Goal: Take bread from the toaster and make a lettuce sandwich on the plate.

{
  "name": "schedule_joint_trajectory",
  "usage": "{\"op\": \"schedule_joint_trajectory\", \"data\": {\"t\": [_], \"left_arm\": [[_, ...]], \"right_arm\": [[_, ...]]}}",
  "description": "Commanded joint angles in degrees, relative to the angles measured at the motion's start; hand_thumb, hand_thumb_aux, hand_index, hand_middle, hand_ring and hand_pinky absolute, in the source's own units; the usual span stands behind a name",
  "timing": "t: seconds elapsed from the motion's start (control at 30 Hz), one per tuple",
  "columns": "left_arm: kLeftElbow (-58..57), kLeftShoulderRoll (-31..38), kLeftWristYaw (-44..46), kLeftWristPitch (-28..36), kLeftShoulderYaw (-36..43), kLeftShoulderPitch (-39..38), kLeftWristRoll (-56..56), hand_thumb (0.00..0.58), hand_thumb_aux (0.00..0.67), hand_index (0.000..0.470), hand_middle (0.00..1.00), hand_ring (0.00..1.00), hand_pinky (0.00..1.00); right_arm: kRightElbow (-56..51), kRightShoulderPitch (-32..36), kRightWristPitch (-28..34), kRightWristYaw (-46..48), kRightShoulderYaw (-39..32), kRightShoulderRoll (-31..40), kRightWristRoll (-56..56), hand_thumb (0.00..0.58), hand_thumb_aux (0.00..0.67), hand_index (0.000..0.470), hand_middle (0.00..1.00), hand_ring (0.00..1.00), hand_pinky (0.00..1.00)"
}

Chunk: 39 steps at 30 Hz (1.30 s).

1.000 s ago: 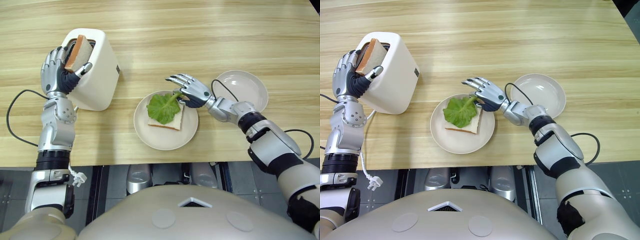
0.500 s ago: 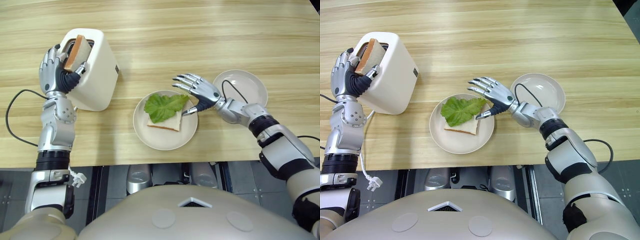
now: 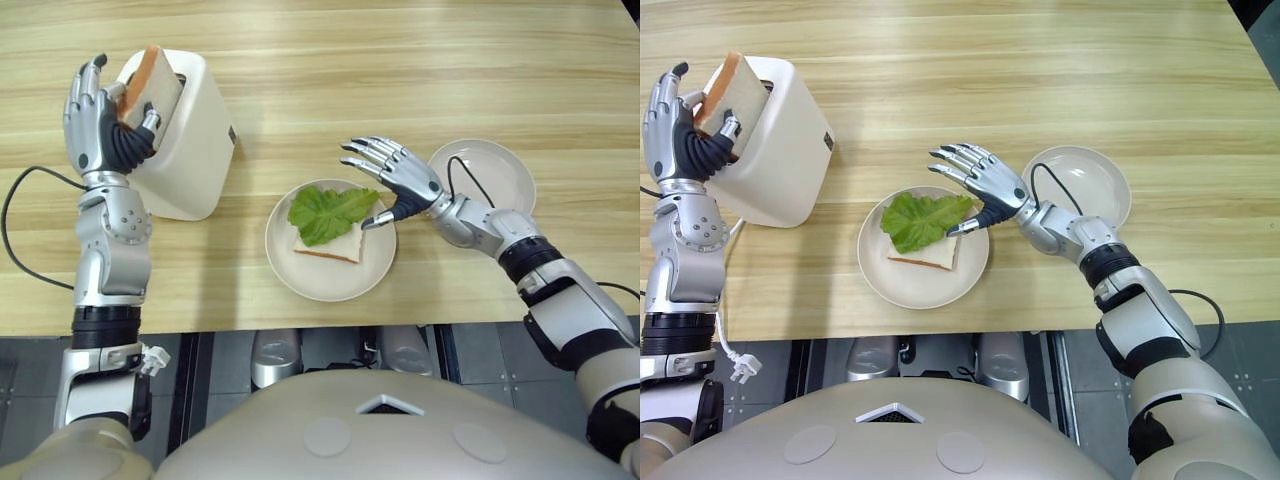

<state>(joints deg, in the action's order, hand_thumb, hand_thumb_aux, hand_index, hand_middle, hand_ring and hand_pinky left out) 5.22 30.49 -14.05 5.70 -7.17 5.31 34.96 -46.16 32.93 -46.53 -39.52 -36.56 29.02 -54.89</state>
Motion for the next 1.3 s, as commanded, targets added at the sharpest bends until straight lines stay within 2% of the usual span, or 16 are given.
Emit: {"op": "schedule_joint_trajectory", "data": {"t": [0.03, 0.17, 0.3, 0.43, 0.5, 0.67, 0.77, 0.83, 0.93, 1.17, 1.3], "left_arm": [[6.13, -1.07, -1.16, -2.23, -2.13, 2.41, -1.81, 0.58, 0.67, 0.46, 1.0, 1.0, 1.0], [13.1, -1.25, -0.79, -2.96, -4.12, 4.65, -2.16, 0.58, 0.67, 0.46, 1.0, 1.0, 1.0], [19.37, -1.03, 5.29, -1.06, -3.66, 6.25, -4.25, 0.58, 0.67, 0.46, 1.0, 1.0, 1.0], [19.15, -4.36, 21.0, 1.98, 0.95, 8.26, -21.72, 0.58, 0.67, 0.46, 1.0, 1.0, 1.0], [14.68, -5.14, 28.51, 4.22, 2.66, 9.82, -28.75, 0.58, 0.67, 0.46, 1.0, 1.0, 1.0], [-4.7, -5.44, 47.06, 6.33, 7.92, 17.29, -39.49, 0.58, 0.67, 0.46, 1.0, 1.0, 1.0], [-14.85, -6.53, 55.93, 5.33, 9.03, 21.91, -43.99, 0.58, 0.67, 0.46, 1.0, 1.0, 1.0], [-19.56, -6.09, 65.2, 5.69, 10.77, 24.11, -46.93, 0.58, 0.67, 0.46, 1.0, 1.0, 1.0], [-26.8, -5.4, 73.91, 6.15, 13.66, 27.85, -47.21, 0.58, 0.67, 0.46, 1.0, 1.0, 1.0], [-36.59, -6.65, 84.68, 5.85, 21.07, 31.92, -43.64, 0.58, 0.67, 0.46, 1.0, 1.0, 1.0], [-42.43, -7.02, 83.59, 1.91, 24.1, 34.36, -38.9, 0.58, 0.67, 0.46, 1.0, 1.0, 1.0]], "right_arm": [[0.96, -0.92, 0.55, -0.2, 1.47, -0.19, 1.1, 0.0, 0.0, 0.0, 0.0, 0.0, 0.0], [2.35, -1.21, 0.64, -1.02, 3.8, 0.4, 2.3, 0.0, 0.0, 0.0, 0.0, 0.0, 0.0], [7.38, -2.33, -0.21, -1.58, 7.39, 2.34, 4.51, 0.0, 0.0, 0.0, 0.0, 0.0, 0.0], [16.44, -5.7, -3.25, -2.31, 11.88, 3.97, 7.45, 0.0, 0.0, 0.0, 0.0, 0.0, 0.0], [22.0, -7.83, -5.4, -2.09, 13.68, 4.62, 7.96, 0.0, 0.0, 0.0, 0.0, 0.0, 0.0], [32.94, -12.32, -11.14, 0.16, 16.14, 6.5, 7.82, 0.0, 0.0, 0.0, 0.0, 0.0, 0.0], [34.51, -13.68, -13.27, 3.8, 15.42, 6.92, 7.38, 0.0, 0.0, 0.0, 0.0, 0.0, 0.0], [33.65, -14.0, -15.1, 7.18, 14.03, 7.16, 7.78, 0.0, 0.0, 0.0, 0.0, 0.0, 0.0], [32.69, -14.19, -17.37, 10.76, 12.9, 7.11, 7.3, 0.0, 0.0, 0.0, 0.0, 0.0, 0.0], [34.23, -14.24, -16.2, 12.51, 11.32, 7.07, -3.76, 0.0, 0.0, 0.0, 0.0, 0.0, 0.0], [33.75, -14.63, -15.94, 12.67, 10.64, 7.03, -5.87, 0.0, 0.0, 0.0, 0.0, 0.0, 0.0]]}}
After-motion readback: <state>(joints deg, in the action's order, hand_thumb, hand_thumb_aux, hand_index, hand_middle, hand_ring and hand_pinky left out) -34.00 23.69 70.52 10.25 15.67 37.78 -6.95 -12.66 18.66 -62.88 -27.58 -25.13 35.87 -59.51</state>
